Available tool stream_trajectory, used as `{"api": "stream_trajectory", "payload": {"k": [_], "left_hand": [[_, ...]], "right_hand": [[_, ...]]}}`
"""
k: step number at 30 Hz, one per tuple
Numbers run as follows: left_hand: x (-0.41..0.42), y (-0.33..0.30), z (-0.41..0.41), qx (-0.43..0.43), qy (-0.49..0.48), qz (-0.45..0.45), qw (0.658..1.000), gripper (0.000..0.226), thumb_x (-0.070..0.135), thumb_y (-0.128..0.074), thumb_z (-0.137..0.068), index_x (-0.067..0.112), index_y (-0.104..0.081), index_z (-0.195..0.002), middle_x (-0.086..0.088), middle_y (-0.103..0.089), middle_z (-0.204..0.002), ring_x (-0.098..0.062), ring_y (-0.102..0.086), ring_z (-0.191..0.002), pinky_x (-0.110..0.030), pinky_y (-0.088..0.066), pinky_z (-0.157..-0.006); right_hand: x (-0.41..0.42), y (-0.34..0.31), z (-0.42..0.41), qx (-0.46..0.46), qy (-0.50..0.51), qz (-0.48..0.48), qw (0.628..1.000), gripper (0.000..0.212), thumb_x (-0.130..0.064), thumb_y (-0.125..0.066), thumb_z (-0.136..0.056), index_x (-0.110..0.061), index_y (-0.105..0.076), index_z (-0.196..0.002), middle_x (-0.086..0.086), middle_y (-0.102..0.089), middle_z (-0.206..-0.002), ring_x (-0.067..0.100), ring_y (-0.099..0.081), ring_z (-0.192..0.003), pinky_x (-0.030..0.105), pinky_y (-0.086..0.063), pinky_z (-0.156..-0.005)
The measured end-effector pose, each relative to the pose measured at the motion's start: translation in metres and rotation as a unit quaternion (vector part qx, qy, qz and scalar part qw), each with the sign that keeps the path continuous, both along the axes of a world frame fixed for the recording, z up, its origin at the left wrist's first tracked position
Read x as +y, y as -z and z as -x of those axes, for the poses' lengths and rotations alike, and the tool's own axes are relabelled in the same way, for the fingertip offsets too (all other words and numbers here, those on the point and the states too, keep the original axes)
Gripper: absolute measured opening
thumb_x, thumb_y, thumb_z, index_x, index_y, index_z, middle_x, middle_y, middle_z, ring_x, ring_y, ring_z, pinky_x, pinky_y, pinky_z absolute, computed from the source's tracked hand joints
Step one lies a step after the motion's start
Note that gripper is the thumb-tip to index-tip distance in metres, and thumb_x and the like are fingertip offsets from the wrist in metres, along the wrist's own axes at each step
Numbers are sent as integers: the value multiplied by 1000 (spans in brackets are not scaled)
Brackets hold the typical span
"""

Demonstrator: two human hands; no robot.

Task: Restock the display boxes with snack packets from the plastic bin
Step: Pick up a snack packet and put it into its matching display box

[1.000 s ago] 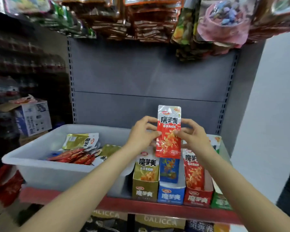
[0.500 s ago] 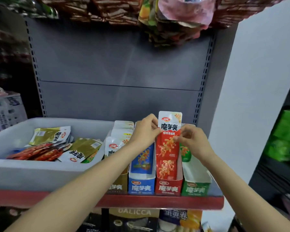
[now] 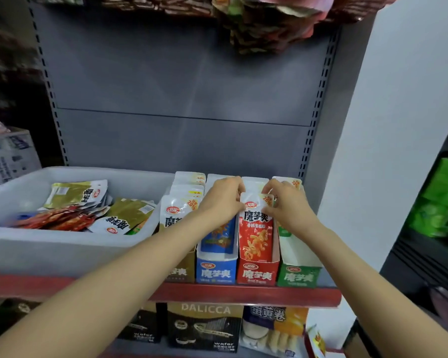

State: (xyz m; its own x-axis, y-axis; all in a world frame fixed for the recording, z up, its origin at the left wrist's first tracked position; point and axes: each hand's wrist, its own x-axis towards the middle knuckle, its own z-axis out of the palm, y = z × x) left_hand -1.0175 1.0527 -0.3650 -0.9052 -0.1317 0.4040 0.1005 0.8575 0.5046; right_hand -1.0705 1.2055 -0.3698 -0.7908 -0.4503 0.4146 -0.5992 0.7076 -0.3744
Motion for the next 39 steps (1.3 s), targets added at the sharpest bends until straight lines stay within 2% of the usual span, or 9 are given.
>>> {"api": "stream_trajectory", "payload": {"k": [3, 8, 15, 20, 24, 27, 31, 35, 39], "left_hand": [[0, -7, -10, 50, 7, 13, 999, 21, 10, -62, -85, 14, -56, -105, -1, -53, -96, -18, -56, -86, -30, -48, -77], [-34, -27, -48, 155, -24, 22, 987, 17, 13, -56, -87, 19, -57, -104, 9, -52, -94, -10, -53, -84, -27, -46, -77], [-163, -23, -107, 149, -161, -102, 970, 12, 7, -59, -86, 18, -62, -89, 6, -60, -79, -14, -56, -72, -16, -42, -64], [-257, -4, -139, 23, -260, -91, 961, 10, 10, -63, -84, 17, -59, -89, 0, -63, -82, -25, -62, -89, -30, -46, -78], [-291, -2, -158, -154, -261, -5, 953, 24, 29, -68, -82, 16, -64, -101, -4, -63, -88, -27, -62, -94, -29, -43, -75], [-300, -4, -161, -288, -207, 0, 935, 52, 46, -69, -80, 11, -59, -117, -1, -61, -110, -20, -58, -105, -31, -44, -93], [-307, -3, -157, -306, -181, 11, 935, 32, 42, -69, -80, 10, -68, -89, -1, -62, -84, -18, -55, -78, -28, -42, -73], [-302, -5, -157, -277, -205, 102, 933, 26, 25, -59, -86, 12, -53, -64, -4, -55, -69, -19, -48, -64, -30, -37, -61], [-292, -11, -163, -136, -268, 143, 943, 31, 10, -49, -89, 10, -42, -58, -12, -53, -64, -30, -52, -66, -30, -35, -58]], "right_hand": [[-5, -5, -6, 34, -1, 4, 999, 33, -20, -65, -85, -20, -55, -117, 3, -47, -121, 11, -47, -86, 24, -38, -73], [-51, -24, -33, 33, -100, 96, 990, 19, -16, -63, -86, -18, -62, -106, 1, -59, -105, 10, -56, -80, 12, -37, -64], [-173, -31, -83, -47, -245, 122, 961, 15, -6, -57, -87, -9, -67, -98, 4, -69, -98, 4, -56, -73, 5, -41, -63], [-265, -21, -107, -86, -289, 23, 953, 24, -8, -55, -89, -4, -64, -110, 13, -66, -111, 26, -60, -103, 32, -46, -89], [-309, -12, -115, -101, -278, -77, 952, 38, -17, -54, -92, -5, -52, -128, 14, -54, -133, 29, -50, -121, 31, -39, -96], [-327, -5, -115, -116, -259, -146, 948, 45, -23, -51, -95, -7, -44, -137, 13, -46, -141, 29, -44, -128, 32, -37, -100], [-335, 2, -112, -134, -268, -204, 932, 34, -26, -48, -96, -6, -59, -120, 14, -60, -123, 29, -54, -110, 30, -40, -80], [-336, 2, -108, -137, -266, -211, 931, 34, -27, -49, -96, 0, -64, -110, 17, -65, -112, 29, -58, -96, 34, -43, -78], [-337, 0, -110, -158, -238, -164, 944, 39, -32, -44, -98, -4, -59, -76, 13, -60, -79, 23, -48, -73, 32, -39, -67]]}}
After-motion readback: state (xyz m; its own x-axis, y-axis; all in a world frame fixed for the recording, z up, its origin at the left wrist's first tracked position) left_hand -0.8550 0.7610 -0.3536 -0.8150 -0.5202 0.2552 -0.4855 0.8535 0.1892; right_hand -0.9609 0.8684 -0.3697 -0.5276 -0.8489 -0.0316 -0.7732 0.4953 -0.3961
